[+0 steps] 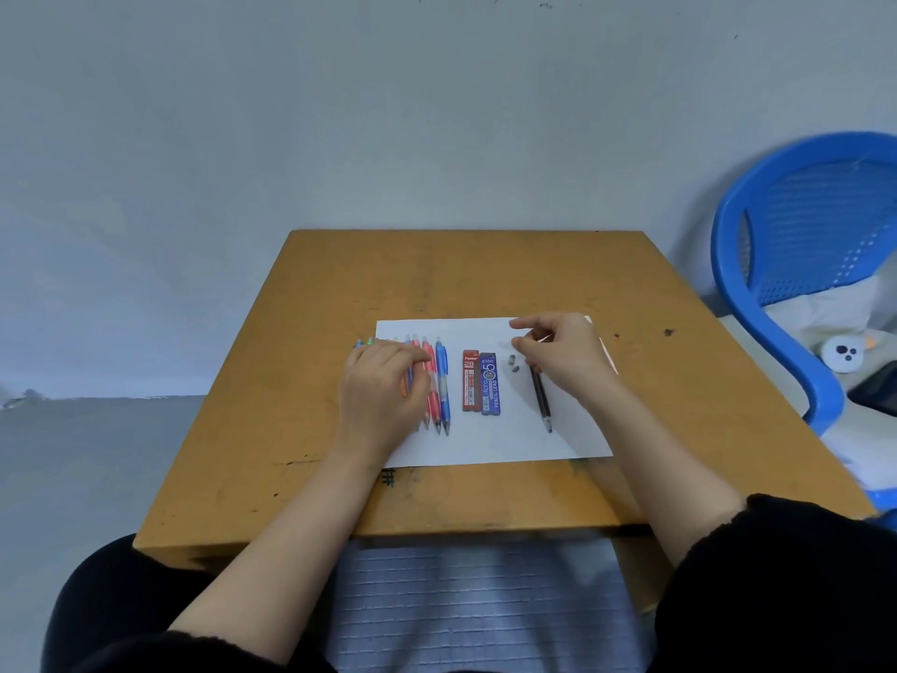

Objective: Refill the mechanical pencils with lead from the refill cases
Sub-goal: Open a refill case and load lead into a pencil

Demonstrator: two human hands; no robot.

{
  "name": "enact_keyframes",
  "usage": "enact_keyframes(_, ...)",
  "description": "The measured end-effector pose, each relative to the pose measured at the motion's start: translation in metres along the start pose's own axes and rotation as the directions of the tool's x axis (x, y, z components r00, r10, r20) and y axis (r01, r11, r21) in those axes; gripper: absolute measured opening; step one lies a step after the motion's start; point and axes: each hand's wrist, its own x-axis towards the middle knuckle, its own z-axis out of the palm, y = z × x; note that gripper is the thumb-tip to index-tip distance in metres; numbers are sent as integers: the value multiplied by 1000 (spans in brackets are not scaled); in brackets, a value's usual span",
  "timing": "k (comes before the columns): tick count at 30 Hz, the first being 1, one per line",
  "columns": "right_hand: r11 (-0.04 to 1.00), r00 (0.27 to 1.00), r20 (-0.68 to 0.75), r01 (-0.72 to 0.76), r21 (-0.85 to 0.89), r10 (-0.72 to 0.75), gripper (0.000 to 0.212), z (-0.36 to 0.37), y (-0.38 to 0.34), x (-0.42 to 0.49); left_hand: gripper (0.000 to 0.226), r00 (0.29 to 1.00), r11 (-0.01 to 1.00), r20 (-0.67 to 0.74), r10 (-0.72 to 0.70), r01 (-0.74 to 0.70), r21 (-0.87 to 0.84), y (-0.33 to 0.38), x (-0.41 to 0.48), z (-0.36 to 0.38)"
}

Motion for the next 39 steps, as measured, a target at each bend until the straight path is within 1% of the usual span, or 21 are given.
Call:
enact_keyframes(3,993,993,91,86,-82,-79,26,3,-11,-3,23,999,1000,-45,-2,2,-5,-2,0,-2)
enact_keyframes(6,943,969,218,180,-282,-119,42,6,-16,-3,28,998,997,-12,-61,61,44,-6,0,-4)
enact_keyframes(8,893,949,296,222,-392,-106,57,9,-16,1,38,990,988,27,-136,133,83,-10,1,-6)
enact_keyframes(10,841,930,363,241,-484,-57,74,10,-15,5,47,974,973,64,-216,210,98,-12,1,-8)
enact_keyframes(12,801,918,397,236,-551,3,84,11,-15,9,48,954,955,81,-289,283,85,-14,1,-9)
enact_keyframes(14,778,915,402,228,-585,34,88,12,-15,11,46,931,936,101,-352,346,71,-14,2,-10)
enact_keyframes(16,761,910,413,233,-605,49,91,11,-17,12,43,906,915,131,-402,394,85,-16,2,-10)
enact_keyframes(20,715,886,456,264,-647,86,100,10,-19,13,50,867,889,197,-458,441,127,-17,3,-8)
enact_keyframes(24,719,879,468,268,-641,89,98,11,-22,15,53,864,891,219,-453,427,156,-17,3,-9)
enact_keyframes(33,759,890,450,247,-603,68,87,13,-23,16,51,866,899,248,-435,405,164,-17,3,-7)
enact_keyframes(36,803,904,426,232,-550,30,85,13,-22,13,49,882,912,235,-409,385,143,-18,3,-7)
enact_keyframes(39,873,926,378,194,-448,-12,86,13,-21,7,47,897,922,219,-385,363,134,-19,2,-5)
